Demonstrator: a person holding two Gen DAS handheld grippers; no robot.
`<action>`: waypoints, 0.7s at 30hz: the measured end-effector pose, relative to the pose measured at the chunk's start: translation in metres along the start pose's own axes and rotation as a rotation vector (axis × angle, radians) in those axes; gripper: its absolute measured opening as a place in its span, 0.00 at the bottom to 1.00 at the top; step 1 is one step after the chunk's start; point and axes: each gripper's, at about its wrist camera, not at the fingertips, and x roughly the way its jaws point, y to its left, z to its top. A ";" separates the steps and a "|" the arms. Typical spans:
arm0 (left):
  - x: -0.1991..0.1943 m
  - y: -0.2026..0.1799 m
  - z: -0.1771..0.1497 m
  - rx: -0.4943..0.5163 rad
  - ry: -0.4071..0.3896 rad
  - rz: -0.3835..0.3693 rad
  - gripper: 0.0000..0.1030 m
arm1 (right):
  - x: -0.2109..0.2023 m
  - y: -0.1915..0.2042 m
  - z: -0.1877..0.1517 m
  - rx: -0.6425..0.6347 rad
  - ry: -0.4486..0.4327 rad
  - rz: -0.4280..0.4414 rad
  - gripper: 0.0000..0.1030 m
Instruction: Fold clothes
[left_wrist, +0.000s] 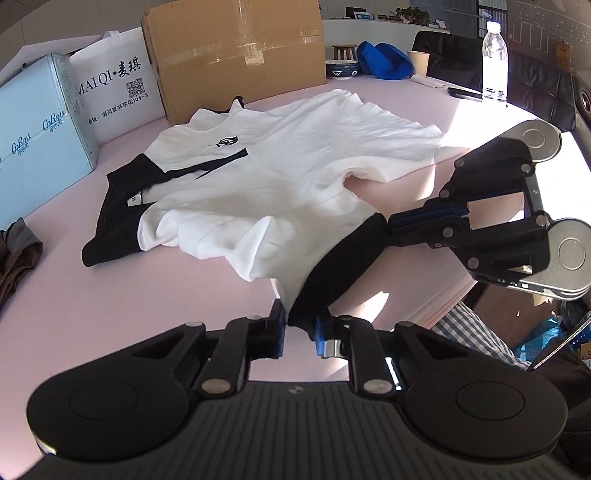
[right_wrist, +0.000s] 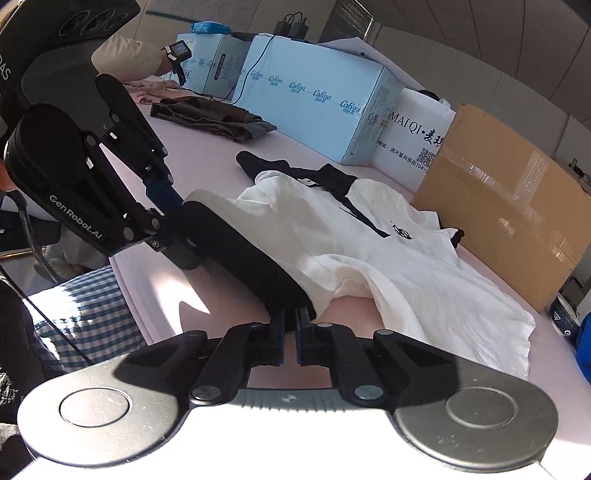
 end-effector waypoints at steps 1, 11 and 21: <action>-0.001 0.003 0.001 -0.028 0.000 -0.008 0.09 | -0.001 -0.002 0.001 0.010 -0.001 0.005 0.04; -0.004 0.035 0.023 -0.173 0.053 -0.099 0.08 | -0.003 -0.027 0.017 0.080 0.015 0.074 0.04; -0.002 0.060 0.080 -0.172 0.052 -0.110 0.08 | 0.009 -0.083 0.044 0.236 0.029 0.174 0.04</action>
